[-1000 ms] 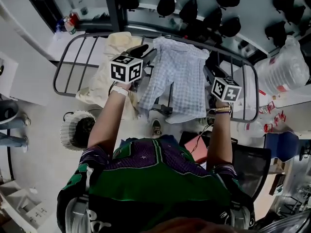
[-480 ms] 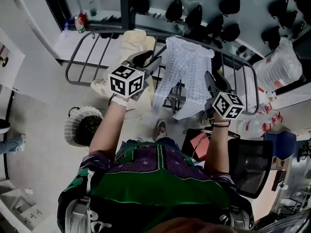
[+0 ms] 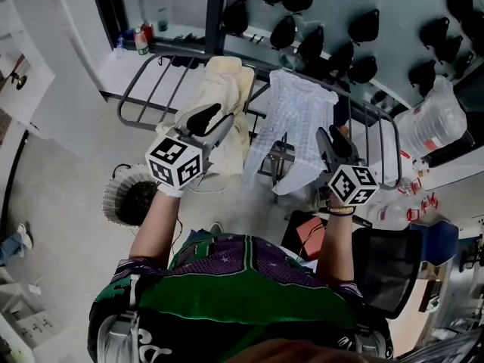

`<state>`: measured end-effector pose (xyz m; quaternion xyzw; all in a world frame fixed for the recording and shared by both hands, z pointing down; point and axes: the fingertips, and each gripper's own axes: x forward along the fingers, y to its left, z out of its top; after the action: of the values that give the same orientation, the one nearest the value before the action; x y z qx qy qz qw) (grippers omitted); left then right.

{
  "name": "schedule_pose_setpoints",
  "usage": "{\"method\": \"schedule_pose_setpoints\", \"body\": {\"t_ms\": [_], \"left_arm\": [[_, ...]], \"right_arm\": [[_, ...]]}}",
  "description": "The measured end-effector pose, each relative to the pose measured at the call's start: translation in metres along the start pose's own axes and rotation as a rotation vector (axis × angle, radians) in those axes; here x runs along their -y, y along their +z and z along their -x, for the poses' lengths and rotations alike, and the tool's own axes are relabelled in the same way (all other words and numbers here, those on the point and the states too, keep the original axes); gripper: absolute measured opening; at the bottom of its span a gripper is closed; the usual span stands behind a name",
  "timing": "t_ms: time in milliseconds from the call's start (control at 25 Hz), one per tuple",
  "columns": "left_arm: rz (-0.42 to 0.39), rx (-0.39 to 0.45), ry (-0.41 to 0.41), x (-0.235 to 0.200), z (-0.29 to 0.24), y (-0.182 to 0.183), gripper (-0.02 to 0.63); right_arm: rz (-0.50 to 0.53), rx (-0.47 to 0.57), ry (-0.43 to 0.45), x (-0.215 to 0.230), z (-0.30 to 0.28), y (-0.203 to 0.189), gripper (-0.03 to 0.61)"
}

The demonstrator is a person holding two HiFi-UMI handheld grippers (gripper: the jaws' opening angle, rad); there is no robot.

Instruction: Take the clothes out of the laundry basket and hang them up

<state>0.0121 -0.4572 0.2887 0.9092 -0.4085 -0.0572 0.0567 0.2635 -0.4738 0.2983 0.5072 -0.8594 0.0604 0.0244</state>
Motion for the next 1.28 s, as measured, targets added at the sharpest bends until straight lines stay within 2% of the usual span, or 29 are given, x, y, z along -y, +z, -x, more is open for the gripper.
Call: {"method": "schedule_pose_setpoints", "body": {"t_ms": [200, 480, 640, 840, 1080, 1280], "left_arm": [[-0.007, -0.006, 0.033, 0.028, 0.042, -0.007, 0.153], [-0.044, 0.01, 0.064, 0.099, 0.098, -0.01, 0.137], [-0.052, 0.037, 0.091, 0.146, 0.132, -0.006, 0.124], [-0.109, 0.068, 0.15, 0.192, 0.166, 0.012, 0.11], [-0.189, 0.1, 0.214, 0.201, 0.195, 0.038, 0.1], [-0.227, 0.1, 0.232, 0.183, 0.208, 0.048, 0.059]], "right_arm": [[-0.005, 0.009, 0.009, -0.013, 0.043, -0.004, 0.164], [0.063, 0.0, 0.007, -0.027, 0.14, -0.019, 0.16], [0.046, 0.037, 0.001, -0.031, 0.204, -0.021, 0.155], [0.04, 0.119, -0.026, -0.037, 0.261, -0.007, 0.141], [0.106, 0.167, -0.031, -0.073, 0.286, 0.016, 0.124], [0.092, 0.199, -0.062, -0.097, 0.285, 0.024, 0.074]]}}
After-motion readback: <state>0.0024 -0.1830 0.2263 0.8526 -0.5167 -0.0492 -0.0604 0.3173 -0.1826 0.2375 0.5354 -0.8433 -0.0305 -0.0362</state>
